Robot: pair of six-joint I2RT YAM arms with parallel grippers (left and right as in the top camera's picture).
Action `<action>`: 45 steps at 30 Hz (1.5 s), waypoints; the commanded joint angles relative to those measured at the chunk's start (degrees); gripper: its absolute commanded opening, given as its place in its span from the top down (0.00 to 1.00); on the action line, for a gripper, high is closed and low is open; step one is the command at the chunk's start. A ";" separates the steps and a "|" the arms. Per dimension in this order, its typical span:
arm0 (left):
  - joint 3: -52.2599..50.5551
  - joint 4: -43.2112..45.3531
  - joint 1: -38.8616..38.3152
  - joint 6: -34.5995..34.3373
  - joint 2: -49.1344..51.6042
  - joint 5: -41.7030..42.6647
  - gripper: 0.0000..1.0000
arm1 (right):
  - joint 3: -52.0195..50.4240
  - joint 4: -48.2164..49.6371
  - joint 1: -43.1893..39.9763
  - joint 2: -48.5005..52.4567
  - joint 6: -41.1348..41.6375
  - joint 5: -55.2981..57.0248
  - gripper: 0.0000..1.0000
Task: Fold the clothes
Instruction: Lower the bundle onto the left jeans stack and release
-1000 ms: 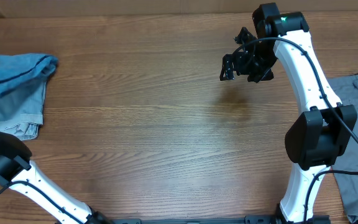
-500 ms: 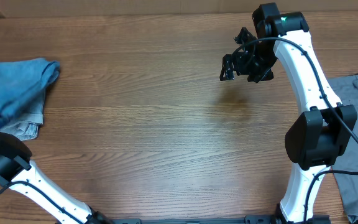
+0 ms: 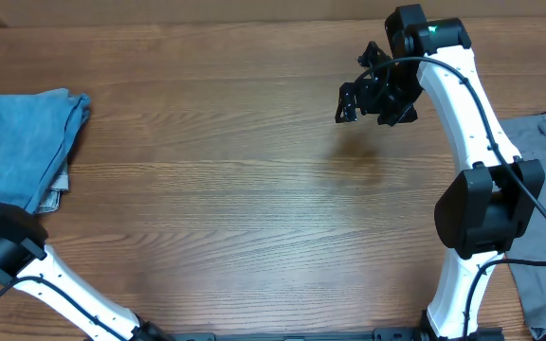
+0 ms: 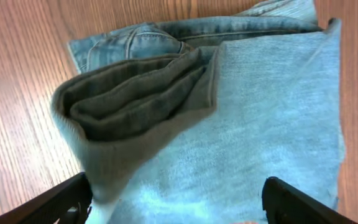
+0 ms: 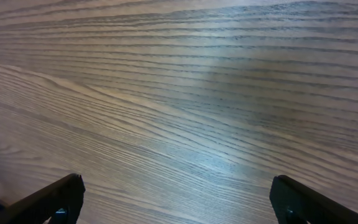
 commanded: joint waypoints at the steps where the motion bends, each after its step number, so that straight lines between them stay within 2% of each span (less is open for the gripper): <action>1: 4.72 -1.36 0.81 1.27 -7.52 1.16 0.08 | 0.33 0.07 -0.44 0.02 -0.24 0.13 0.00; 3: 5.18 -1.18 0.57 1.29 -10.29 1.31 0.05 | 0.33 0.04 -0.44 0.02 -0.24 0.13 0.00; 4: 5.18 -1.16 0.55 1.53 -10.86 1.40 0.06 | 0.33 0.04 -0.44 0.02 -0.24 0.11 0.00; 5: 5.16 -0.61 0.35 3.80 -11.02 1.92 0.24 | 0.33 0.04 -0.44 0.02 -0.24 0.11 0.00; 6: 4.83 0.48 0.07 8.11 -10.88 4.00 0.51 | 0.33 0.07 -0.44 0.02 -0.24 0.11 0.00; 7: 3.63 1.07 -0.11 10.54 -10.69 6.54 0.94 | 0.33 0.04 -0.44 0.02 -0.24 0.11 0.00; 10: 0.87 1.73 -0.22 13.94 -10.08 11.72 0.96 | 0.33 0.07 -0.44 0.02 -0.24 0.13 0.00; 13: -3.15 6.32 0.83 26.43 -10.05 25.59 0.96 | 0.33 0.04 -0.44 0.02 -0.24 0.11 0.00; 15: -4.66 7.61 1.84 41.53 -10.05 39.82 0.96 | 0.33 0.07 -0.44 0.02 -0.24 0.11 0.00; 17: -5.25 5.86 2.99 48.43 -10.05 48.85 0.96 | 0.33 0.07 -0.44 0.02 -0.24 0.11 0.00; 18: -5.25 3.93 3.85 49.81 -10.10 50.40 0.96 | 0.33 0.04 -0.44 0.02 -0.24 0.11 0.00; 20: -5.25 -0.87 6.34 49.64 -10.43 50.62 0.96 | 0.33 0.07 -0.44 0.02 -0.24 0.11 0.00; 21: -5.33 -2.21 7.80 46.53 -10.47 51.49 0.96 | 0.33 0.04 -0.44 0.02 -0.24 0.11 0.00; 23: -5.46 -2.23 9.07 41.33 -11.32 49.81 0.96 | 0.33 0.04 -0.44 0.02 -0.24 0.11 0.00; 25: -6.25 -2.21 9.07 38.14 -13.90 43.80 0.96 | 0.33 0.04 -0.44 0.02 -0.24 0.11 0.00; 29: -7.63 -2.21 8.92 36.11 -21.64 43.10 0.96 | 0.33 0.04 -0.44 0.02 -0.24 0.11 0.00; 33: -9.79 -2.21 5.66 32.46 -30.27 36.30 0.96 | 0.33 0.04 -0.44 0.02 -0.24 0.13 0.00; 37: -14.88 -1.92 -1.79 30.80 -35.60 29.88 0.96 | 0.33 0.07 -0.44 0.02 -0.24 0.11 0.00; 40: -19.76 2.86 -5.03 31.26 -35.45 30.93 0.96 | 0.33 0.07 -0.44 0.02 -0.24 0.13 0.00; 42: -25.86 7.96 -4.96 32.41 -35.45 36.06 0.96 | 0.33 0.07 -0.44 0.02 -0.24 0.13 0.00; 44: -32.81 12.70 -4.37 33.86 -35.45 39.74 0.96 | 0.33 0.04 -0.44 0.02 -0.24 0.13 0.00; 45: -39.78 16.98 -3.82 33.70 -35.54 39.30 0.96 | 0.33 0.04 -0.44 0.02 -0.24 0.13 0.00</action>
